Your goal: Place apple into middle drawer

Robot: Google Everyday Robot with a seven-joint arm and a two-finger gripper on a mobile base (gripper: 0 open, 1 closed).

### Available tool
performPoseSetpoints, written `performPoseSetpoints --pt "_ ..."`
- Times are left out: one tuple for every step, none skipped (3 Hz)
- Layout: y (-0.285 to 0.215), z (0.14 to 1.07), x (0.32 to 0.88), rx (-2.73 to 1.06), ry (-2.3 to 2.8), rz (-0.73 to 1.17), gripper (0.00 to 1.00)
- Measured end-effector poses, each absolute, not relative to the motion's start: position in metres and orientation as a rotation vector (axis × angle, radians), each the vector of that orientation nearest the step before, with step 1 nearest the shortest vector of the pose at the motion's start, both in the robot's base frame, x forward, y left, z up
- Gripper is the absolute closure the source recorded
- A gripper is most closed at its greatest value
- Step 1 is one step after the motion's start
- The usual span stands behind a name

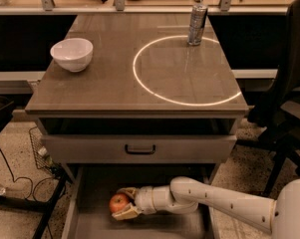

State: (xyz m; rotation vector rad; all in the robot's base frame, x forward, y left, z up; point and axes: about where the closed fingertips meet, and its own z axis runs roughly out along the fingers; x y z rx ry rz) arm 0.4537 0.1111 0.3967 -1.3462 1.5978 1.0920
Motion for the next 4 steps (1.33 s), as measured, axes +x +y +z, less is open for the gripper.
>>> performPoseSetpoints --pt "0.1153 0.3856 0.4529 -1.309 1.584 1.088 1.0" --pt "0.1171 0.3851 0.4513 -1.31 1.582 1.093 0.83" --pt "0.1188 0.3851 0.4503 -1.312 1.58 1.097 0.59" --pt "0.1204 0.3852 0.4494 -1.313 1.579 1.101 0.36"
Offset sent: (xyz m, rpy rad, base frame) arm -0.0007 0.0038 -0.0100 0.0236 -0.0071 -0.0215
